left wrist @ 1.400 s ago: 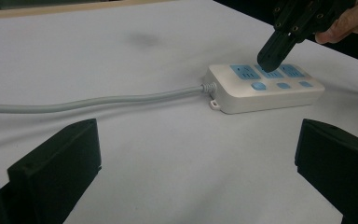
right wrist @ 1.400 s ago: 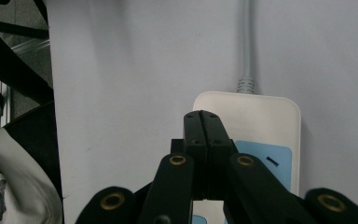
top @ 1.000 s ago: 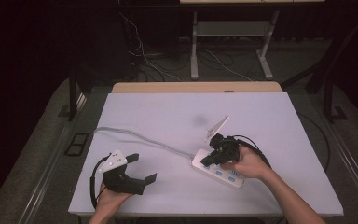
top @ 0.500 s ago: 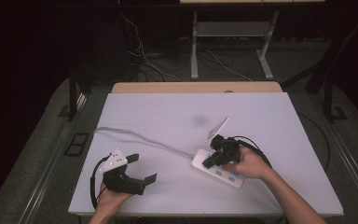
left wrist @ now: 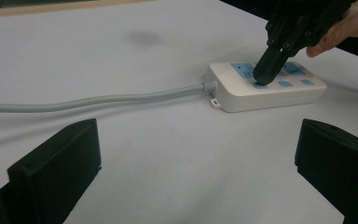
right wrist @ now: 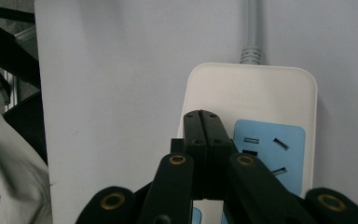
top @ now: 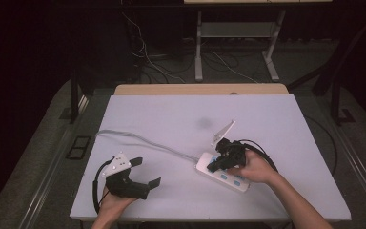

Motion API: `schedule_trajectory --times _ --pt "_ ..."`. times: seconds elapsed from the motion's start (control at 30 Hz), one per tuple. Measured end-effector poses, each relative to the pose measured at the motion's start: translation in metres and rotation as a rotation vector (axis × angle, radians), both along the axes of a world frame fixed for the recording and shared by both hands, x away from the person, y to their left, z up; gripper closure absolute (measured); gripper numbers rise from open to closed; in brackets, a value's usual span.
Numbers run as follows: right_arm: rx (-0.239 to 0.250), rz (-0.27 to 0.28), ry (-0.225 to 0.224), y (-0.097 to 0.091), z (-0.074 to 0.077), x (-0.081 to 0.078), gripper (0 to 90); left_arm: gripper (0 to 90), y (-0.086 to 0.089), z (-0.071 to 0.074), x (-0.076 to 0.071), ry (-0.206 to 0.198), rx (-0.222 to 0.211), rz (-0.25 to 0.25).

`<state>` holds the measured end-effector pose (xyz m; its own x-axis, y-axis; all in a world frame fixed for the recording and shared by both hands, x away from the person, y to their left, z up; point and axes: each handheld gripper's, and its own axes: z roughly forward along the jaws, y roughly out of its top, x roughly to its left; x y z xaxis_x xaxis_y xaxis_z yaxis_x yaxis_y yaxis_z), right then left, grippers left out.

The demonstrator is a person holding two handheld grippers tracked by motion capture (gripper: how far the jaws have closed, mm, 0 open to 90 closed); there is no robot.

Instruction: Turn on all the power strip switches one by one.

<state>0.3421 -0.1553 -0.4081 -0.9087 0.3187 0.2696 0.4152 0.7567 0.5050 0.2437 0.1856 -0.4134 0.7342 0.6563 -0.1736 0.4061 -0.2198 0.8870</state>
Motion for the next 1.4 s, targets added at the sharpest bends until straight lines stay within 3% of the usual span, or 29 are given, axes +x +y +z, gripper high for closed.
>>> schedule_trajectory --times 0.17,0.47,0.93,1.07,1.23,1.4 --pt "0.006 -0.006 0.013 -0.001 -0.001 0.001 90.0 0.0 0.0 0.0 -0.001 -0.002 0.0 -0.001" --pt "-0.007 -0.001 -0.001 0.0 -0.002 -0.001 90.0 0.0 0.0 0.0 -0.001 -0.003 -0.004 0.003" --pt "0.019 0.017 -0.019 0.002 -0.003 -0.002 90.0 0.0 0.0 0.0 0.0 0.0 -0.002 0.002" --pt "0.037 0.013 -0.018 0.004 -0.003 0.0 90.0 0.0 0.001 0.0 -0.001 0.0 -0.005 0.005" --pt "0.027 -0.002 -0.016 0.001 -0.001 0.001 90.0 0.0 0.002 0.0 0.001 0.002 -0.008 0.006" --pt "0.068 -0.036 -0.032 -0.009 0.006 0.003 90.0 0.0 0.001 0.0 0.0 0.0 -0.003 0.006"
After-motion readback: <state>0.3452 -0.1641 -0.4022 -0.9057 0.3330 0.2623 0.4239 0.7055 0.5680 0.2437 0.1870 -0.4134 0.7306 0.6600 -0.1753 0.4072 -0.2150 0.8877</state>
